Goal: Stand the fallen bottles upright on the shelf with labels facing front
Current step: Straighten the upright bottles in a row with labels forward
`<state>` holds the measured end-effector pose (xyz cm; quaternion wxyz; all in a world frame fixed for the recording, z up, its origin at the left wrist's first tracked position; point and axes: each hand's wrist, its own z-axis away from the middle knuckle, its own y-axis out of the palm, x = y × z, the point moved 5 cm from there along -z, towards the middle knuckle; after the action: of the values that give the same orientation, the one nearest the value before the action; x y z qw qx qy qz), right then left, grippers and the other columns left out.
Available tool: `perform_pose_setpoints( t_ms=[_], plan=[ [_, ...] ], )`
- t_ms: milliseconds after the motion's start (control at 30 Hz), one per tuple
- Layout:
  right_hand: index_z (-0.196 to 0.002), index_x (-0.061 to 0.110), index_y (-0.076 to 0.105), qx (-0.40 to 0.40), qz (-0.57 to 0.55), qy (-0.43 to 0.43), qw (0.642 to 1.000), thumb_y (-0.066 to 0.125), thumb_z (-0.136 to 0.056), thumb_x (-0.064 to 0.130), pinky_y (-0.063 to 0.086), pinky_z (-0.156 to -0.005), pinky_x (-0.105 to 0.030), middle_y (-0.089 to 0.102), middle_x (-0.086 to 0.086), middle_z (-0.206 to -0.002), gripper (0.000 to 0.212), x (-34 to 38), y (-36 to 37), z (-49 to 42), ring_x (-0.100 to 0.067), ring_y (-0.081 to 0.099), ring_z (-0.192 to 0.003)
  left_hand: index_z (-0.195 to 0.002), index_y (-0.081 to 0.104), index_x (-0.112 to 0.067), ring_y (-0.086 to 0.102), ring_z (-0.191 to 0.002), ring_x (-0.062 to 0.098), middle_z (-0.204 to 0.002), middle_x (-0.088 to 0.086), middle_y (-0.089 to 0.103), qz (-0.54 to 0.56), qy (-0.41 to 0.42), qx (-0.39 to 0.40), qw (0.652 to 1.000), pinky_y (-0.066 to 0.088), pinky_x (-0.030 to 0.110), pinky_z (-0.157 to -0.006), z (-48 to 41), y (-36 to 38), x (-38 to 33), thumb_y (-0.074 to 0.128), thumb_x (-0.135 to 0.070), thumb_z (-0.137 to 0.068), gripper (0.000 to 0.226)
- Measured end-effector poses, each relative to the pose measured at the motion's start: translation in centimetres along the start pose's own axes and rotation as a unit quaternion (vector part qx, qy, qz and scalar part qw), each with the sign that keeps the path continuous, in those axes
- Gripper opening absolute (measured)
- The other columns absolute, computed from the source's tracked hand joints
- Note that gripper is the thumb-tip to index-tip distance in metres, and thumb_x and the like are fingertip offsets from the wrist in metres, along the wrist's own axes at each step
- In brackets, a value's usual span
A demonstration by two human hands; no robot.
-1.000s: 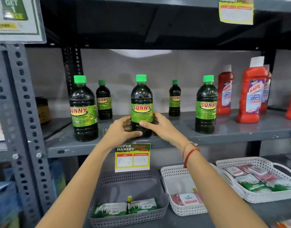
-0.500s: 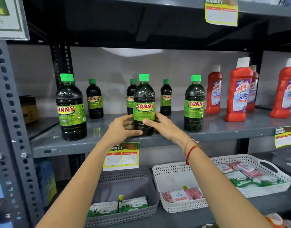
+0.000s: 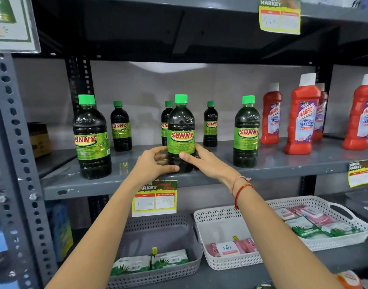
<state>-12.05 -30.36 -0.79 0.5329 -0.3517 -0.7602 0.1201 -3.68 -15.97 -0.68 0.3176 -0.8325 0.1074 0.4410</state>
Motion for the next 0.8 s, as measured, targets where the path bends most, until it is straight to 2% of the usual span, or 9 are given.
perform_pose_setpoints(
  t_ms=[167, 267, 367, 433, 533, 633, 700, 733, 800],
  plan=[
    [-0.142, 0.019, 0.038, -0.025, -0.01, 0.0, 1.0, 0.058, -0.086, 0.052, 0.037, -0.109, -0.037, 0.053, 0.003, -0.139, 0.067, -0.1, 0.0, 0.3, -0.014, 0.05, -0.125, -0.134, 0.047, -0.015, 0.061, -0.11, 0.02, -0.129, 0.01, 0.06, -0.003, 0.01, -0.01, 1.0, 0.047, 0.041, -0.102, 0.4, 0.0, -0.3, 0.083, -0.019, -0.064, 0.078],
    [-0.134, 0.014, 0.047, -0.18, -0.038, -0.042, 0.982, 0.064, -0.085, 0.044, 0.044, -0.099, -0.028, 0.057, 0.006, -0.123, 0.06, 0.7, -0.8, 1.4, -0.008, 0.055, -0.11, -0.13, 0.051, -0.012, 0.064, -0.102, 0.015, -0.121, 0.004, 0.064, -0.025, 0.044, -0.052, 0.997, 0.05, 0.028, -0.093, 1.5, -0.6, -0.7, 0.08, -0.02, -0.07, 0.067],
    [-0.119, 0.012, 0.059, -0.378, -0.039, -0.113, 0.918, 0.063, -0.088, 0.035, 0.052, -0.076, -0.021, 0.06, -0.002, -0.112, 0.039, 2.3, -1.0, 3.6, -0.014, 0.061, -0.096, -0.119, 0.059, -0.009, 0.065, -0.092, 0.007, -0.106, -0.001, 0.067, -0.033, 0.103, -0.156, 0.982, 0.05, 0.009, -0.08, 3.6, -3.2, -1.2, 0.074, -0.019, -0.076, 0.047],
    [-0.106, 0.013, 0.063, -0.433, -0.027, -0.18, 0.883, 0.062, -0.089, 0.028, 0.051, -0.063, -0.019, 0.06, -0.002, -0.101, 0.022, 4.4, 0.0, 4.6, -0.015, 0.061, -0.084, -0.108, 0.066, -0.012, 0.065, -0.086, 0.001, -0.095, -0.003, 0.069, -0.03, 0.139, -0.243, 0.959, 0.051, 0.007, -0.076, 5.3, -5.8, -1.3, 0.071, -0.017, -0.08, 0.029],
    [-0.098, 0.012, 0.063, -0.389, -0.018, -0.229, 0.892, 0.061, -0.089, 0.022, 0.051, -0.059, -0.022, 0.058, 0.002, -0.094, 0.014, 7.6, 3.4, 3.7, -0.014, 0.061, -0.076, -0.095, 0.067, -0.017, 0.061, -0.075, -0.01, -0.084, -0.006, 0.068, -0.041, 0.16, -0.369, 0.915, 0.048, 0.004, -0.07, 8.0, -10.2, -0.4, 0.066, -0.017, -0.083, 0.012],
    [-0.102, 0.011, 0.063, -0.285, -0.031, -0.2, 0.937, 0.065, -0.086, 0.024, 0.051, -0.069, -0.026, 0.06, 0.001, -0.096, 0.021, 9.2, 7.6, 1.0, -0.017, 0.062, -0.082, -0.104, 0.06, -0.017, 0.06, -0.086, -0.003, -0.102, 0.003, 0.063, -0.071, 0.124, -0.42, 0.896, 0.047, 0.007, -0.071, 9.3, -13.6, 1.4, 0.064, -0.017, -0.084, 0.021],
    [-0.114, 0.01, 0.06, -0.207, -0.027, -0.164, 0.964, 0.067, -0.085, 0.028, 0.046, -0.076, -0.019, 0.059, -0.002, -0.105, 0.035, 9.6, 10.4, -0.9, -0.017, 0.06, -0.09, -0.123, 0.05, -0.014, 0.054, -0.105, 0.009, -0.123, 0.008, 0.051, -0.113, 0.085, -0.382, 0.913, 0.046, 0.021, -0.085, 9.1, -14.8, 2.7, 0.066, -0.017, -0.083, 0.044],
    [-0.121, 0.01, 0.056, -0.166, -0.02, -0.141, 0.976, 0.068, -0.085, 0.032, 0.044, -0.08, -0.018, 0.058, -0.005, -0.113, 0.044, 9.6, 11.7, -1.8, -0.018, 0.059, -0.098, -0.133, 0.041, -0.013, 0.047, -0.113, 0.009, -0.133, 0.007, 0.045, -0.131, 0.065, -0.342, 0.928, 0.043, 0.027, -0.091, 8.9, -15.0, 3.3, 0.066, -0.019, -0.083, 0.056],
    [-0.135, 0.011, 0.044, -0.087, -0.018, -0.094, 0.992, 0.066, -0.084, 0.043, 0.043, -0.095, -0.028, 0.052, -0.008, -0.131, 0.065, 9.8, 14.0, -3.6, -0.021, 0.052, -0.117, -0.145, 0.023, -0.014, 0.038, -0.124, 0.009, -0.148, 0.005, 0.033, -0.139, 0.01, -0.24, 0.961, 0.038, 0.03, -0.096, 8.3, -15.3, 4.5, 0.068, -0.024, -0.082, 0.078]
  ],
)
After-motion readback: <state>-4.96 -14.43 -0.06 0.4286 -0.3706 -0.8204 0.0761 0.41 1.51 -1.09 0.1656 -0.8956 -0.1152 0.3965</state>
